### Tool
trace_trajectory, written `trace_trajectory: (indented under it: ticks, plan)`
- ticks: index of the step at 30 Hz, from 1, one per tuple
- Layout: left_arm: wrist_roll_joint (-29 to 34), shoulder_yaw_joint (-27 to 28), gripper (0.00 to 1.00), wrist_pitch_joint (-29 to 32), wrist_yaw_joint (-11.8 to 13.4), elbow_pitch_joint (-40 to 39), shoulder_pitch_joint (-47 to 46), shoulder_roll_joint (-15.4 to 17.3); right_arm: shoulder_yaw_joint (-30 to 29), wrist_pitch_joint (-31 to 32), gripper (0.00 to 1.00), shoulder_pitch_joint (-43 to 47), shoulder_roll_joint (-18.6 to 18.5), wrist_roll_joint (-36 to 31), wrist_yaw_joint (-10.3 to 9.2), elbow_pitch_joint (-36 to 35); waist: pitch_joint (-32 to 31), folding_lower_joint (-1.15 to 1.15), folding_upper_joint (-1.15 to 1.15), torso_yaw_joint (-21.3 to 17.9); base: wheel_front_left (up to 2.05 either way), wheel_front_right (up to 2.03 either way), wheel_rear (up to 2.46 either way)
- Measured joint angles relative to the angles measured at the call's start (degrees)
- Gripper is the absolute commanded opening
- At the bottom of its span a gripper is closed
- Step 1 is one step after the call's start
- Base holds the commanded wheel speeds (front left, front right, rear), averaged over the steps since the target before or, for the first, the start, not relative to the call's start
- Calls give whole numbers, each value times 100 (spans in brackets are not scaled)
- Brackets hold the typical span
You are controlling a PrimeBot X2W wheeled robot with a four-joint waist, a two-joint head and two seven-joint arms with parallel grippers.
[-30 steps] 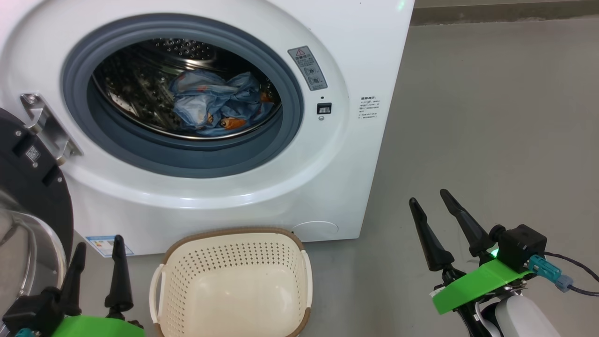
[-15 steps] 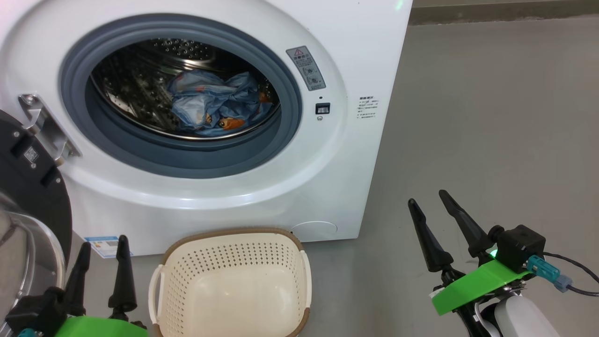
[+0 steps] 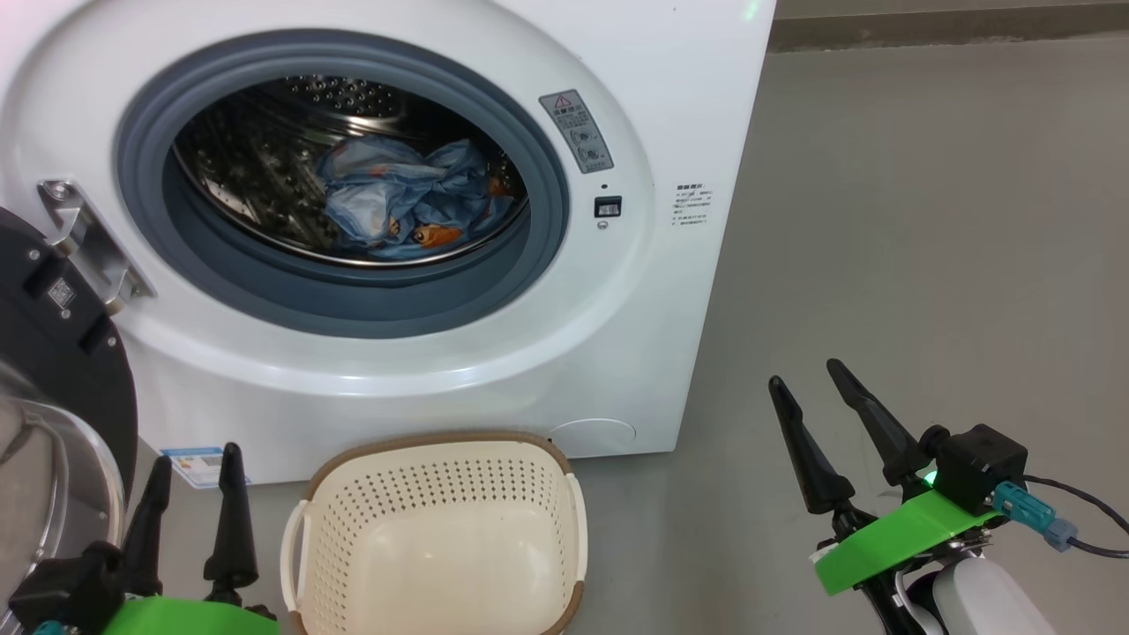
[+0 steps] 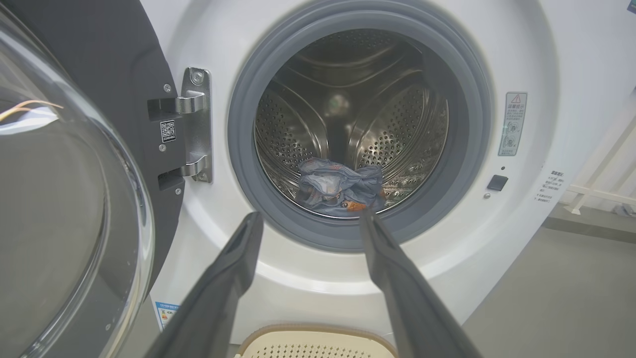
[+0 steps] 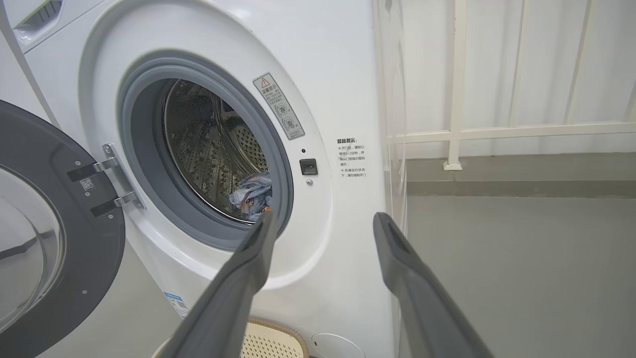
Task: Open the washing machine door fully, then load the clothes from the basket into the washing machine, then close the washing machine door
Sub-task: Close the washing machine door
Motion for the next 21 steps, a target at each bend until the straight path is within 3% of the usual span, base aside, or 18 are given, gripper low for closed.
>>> trace_trajectory:
  ticks: [21]
  plan:
    - [52, 67, 100, 1, -101, -47, 7, -64, -38, 0, 100, 2, 10, 0, 0, -12, 88, 0, 0, 29, -119, 108, 11]
